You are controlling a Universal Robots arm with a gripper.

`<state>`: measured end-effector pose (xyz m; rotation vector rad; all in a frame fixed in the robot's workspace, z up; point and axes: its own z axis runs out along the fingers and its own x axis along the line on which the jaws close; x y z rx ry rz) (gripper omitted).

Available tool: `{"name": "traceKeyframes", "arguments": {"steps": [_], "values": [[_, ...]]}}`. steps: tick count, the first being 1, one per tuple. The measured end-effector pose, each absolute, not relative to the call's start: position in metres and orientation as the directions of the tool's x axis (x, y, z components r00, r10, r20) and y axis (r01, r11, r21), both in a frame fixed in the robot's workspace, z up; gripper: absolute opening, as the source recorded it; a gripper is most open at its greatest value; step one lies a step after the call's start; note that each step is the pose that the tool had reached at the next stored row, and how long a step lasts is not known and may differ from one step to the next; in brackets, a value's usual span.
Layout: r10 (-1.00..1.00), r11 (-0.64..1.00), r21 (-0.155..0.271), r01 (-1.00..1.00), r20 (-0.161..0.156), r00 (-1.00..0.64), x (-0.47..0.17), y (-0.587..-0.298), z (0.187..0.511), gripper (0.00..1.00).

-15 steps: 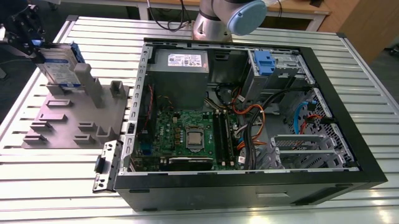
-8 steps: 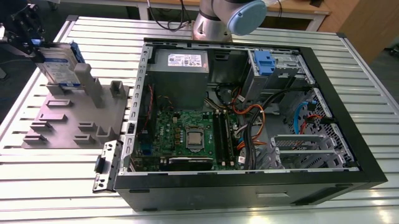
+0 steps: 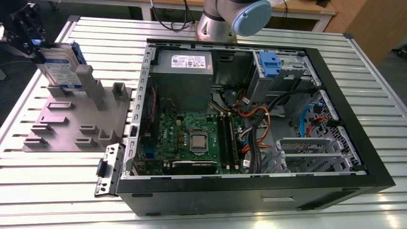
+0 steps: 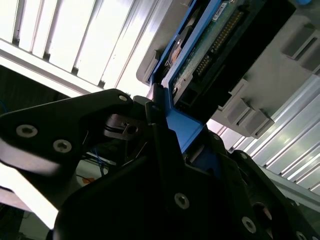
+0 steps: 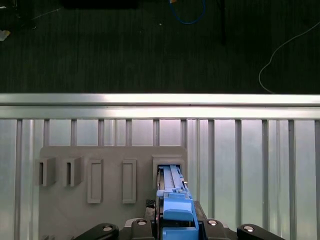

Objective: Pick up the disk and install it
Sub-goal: 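Pick up the disk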

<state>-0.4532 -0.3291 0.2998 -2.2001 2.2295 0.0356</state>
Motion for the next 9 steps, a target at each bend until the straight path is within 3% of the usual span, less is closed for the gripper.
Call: {"name": "traceKeyframes", "arguments": {"steps": [9], "values": [[-1.0, 0.013, 0.01, -1.0, -0.022, -0.013, -0.4532, -0.3291, 0.3018, 0.36]]}}
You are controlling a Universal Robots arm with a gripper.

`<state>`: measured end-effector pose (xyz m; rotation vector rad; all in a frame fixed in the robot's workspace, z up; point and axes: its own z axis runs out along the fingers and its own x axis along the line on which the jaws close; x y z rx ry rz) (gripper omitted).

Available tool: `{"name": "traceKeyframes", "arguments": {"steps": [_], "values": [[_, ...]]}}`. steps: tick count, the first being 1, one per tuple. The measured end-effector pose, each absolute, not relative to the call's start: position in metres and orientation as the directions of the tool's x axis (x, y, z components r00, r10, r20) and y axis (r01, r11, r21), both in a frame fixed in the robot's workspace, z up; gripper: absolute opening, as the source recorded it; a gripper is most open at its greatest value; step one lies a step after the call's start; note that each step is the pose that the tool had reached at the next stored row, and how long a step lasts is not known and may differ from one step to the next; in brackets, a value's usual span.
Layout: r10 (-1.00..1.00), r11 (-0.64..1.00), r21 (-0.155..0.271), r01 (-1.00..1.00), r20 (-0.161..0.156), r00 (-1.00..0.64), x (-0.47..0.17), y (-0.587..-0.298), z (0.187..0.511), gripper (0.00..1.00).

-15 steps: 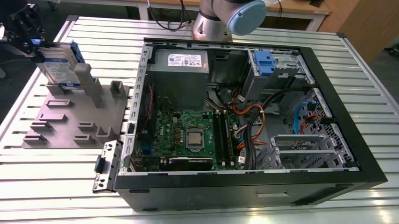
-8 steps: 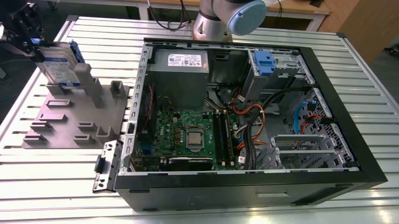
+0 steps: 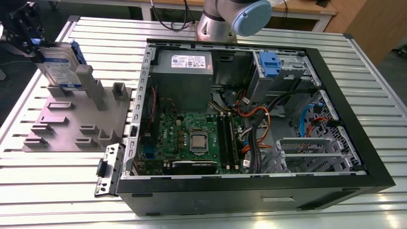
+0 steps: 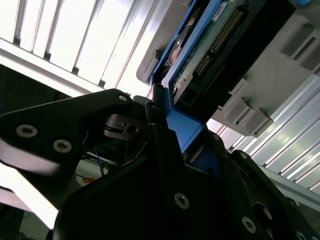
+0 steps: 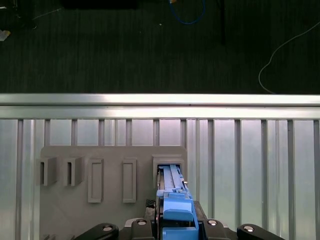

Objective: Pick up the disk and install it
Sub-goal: 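Pick up the disk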

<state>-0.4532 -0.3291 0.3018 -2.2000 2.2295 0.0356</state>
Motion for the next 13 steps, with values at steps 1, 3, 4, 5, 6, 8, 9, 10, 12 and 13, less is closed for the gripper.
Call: {"name": "traceKeyframes", "arguments": {"steps": [1, 3, 4, 5, 6, 8, 9, 10, 12, 13], "values": [[-1.0, 0.013, 0.01, -1.0, -0.022, -0.013, -0.4532, -0.3291, 0.3019, 0.36], [-1.0, 0.013, 0.01, -1.0, -0.023, -0.013, -0.4532, -0.3291, 0.3021, 0.36], [-1.0, 0.013, 0.01, -1.0, -0.022, -0.013, -0.4532, -0.3291, 0.3022, 0.36], [-1.0, 0.013, 0.01, -1.0, -0.022, -0.013, -0.4532, -0.3291, 0.3023, 0.36], [-1.0, 0.013, 0.01, -1.0, -0.022, -0.013, -0.4532, -0.3291, 0.304, 0.36], [-1.0, 0.013, 0.01, -1.0, -0.022, -0.013, -0.4532, -0.3291, 0.3059, 0.36], [-1.0, 0.013, 0.01, -1.0, -0.022, -0.013, -0.4532, -0.3291, 0.306, 0.36], [-1.0, 0.013, 0.01, -1.0, -0.022, -0.013, -0.4532, -0.3291, 0.3063, 0.36], [-1.0, 0.013, 0.01, -1.0, -0.022, -0.013, -0.4532, -0.3291, 0.3067, 0.36], [-1.0, 0.013, 0.01, -1.0, -0.022, -0.013, -0.4532, -0.3291, 0.3069, 0.36]]}}
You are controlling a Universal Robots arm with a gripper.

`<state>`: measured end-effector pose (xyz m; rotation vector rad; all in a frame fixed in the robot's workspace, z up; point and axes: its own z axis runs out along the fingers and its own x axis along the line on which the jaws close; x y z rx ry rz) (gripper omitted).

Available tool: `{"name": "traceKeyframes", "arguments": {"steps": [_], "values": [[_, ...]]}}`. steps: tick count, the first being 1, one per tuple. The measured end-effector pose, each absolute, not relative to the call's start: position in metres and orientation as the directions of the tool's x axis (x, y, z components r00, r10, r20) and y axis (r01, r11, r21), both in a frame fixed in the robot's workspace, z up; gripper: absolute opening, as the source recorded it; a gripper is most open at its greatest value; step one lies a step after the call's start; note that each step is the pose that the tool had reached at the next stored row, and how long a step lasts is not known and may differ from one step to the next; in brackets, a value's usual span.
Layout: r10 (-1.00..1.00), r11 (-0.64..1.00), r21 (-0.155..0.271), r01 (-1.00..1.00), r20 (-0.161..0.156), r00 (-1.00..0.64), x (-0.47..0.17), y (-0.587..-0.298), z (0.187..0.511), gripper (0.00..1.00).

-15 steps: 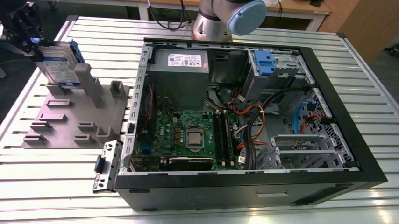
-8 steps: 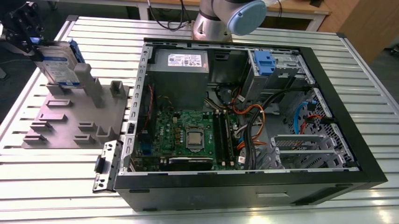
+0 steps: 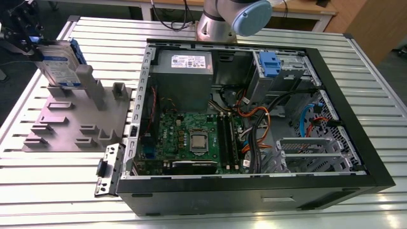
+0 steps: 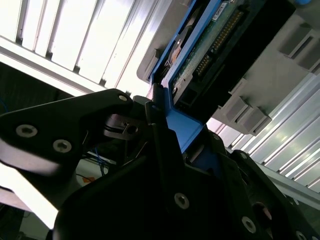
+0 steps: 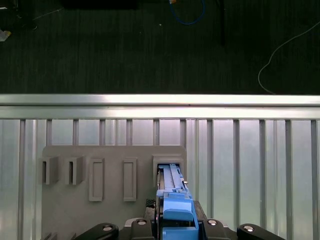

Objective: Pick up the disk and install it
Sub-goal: 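Pick up the disk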

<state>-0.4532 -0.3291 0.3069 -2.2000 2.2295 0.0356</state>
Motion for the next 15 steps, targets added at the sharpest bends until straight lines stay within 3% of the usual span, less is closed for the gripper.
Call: {"name": "traceKeyframes", "arguments": {"steps": [15], "values": [[-1.0, 0.013, 0.01, -1.0, -0.023, -0.013, -0.4532, -0.3291, 0.3112, 0.36]]}}
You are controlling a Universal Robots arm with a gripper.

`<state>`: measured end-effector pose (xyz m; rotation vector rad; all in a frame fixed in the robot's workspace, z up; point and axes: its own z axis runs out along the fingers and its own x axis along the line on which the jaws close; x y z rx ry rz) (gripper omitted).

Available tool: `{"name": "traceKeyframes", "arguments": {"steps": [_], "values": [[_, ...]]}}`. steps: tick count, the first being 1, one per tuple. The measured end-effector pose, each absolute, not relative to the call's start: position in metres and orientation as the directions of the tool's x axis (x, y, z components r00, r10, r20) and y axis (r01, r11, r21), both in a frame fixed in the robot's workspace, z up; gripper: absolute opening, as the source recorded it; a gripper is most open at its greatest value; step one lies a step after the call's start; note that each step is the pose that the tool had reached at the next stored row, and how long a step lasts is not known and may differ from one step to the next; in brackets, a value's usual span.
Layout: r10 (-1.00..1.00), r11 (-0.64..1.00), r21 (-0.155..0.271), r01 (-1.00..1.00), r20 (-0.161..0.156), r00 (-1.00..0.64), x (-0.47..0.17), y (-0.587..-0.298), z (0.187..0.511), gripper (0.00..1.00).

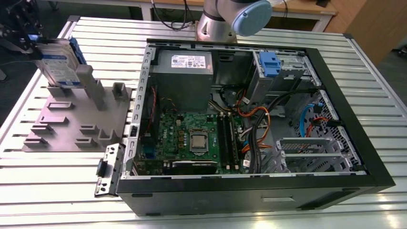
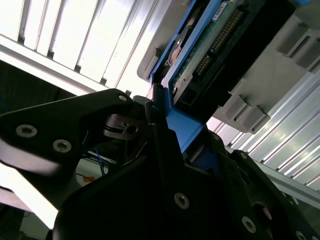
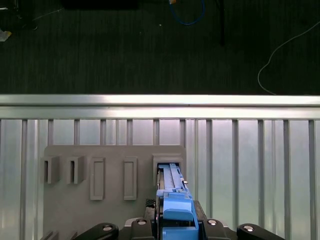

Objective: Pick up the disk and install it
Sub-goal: 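Pick up the disk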

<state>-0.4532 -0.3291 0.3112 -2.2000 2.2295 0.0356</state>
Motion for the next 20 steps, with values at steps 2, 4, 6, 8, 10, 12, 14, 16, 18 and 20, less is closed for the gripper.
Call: {"name": "traceKeyframes", "arguments": {"steps": [2, 4, 6, 8, 10, 12, 14, 16, 18, 20], "values": [[-1.0, 0.013, 0.01, -1.0, -0.022, -0.013, -0.4532, -0.3291, 0.3116, 0.36], [-1.0, 0.013, 0.01, -1.0, -0.022, -0.013, -0.4532, -0.3291, 0.3122, 0.36], [-1.0, 0.013, 0.01, -1.0, -0.023, -0.013, -0.4532, -0.3291, 0.3126, 0.36], [-1.0, 0.013, 0.01, -1.0, -0.023, -0.013, -0.4532, -0.3291, 0.3127, 0.36], [-1.0, 0.013, 0.01, -1.0, -0.022, -0.013, -0.4532, -0.3291, 0.3131, 0.36], [-1.0, 0.013, 0.01, -1.0, -0.023, -0.013, -0.4532, -0.3291, 0.3133, 0.36], [-1.0, 0.013, 0.01, -1.0, -0.022, -0.014, -0.4532, -0.3291, 0.3138, 0.36], [-1.0, 0.013, 0.01, -1.0, -0.022, -0.014, -0.4531, -0.3291, 0.3139, 0.36], [-1.0, 0.013, 0.01, -1.0, -0.022, -0.014, -0.4531, -0.3291, 0.3139, 0.36], [-1.0, 0.013, 0.01, -1.0, -0.022, -0.014, -0.4532, -0.329, 0.3143, 0.36]]}}
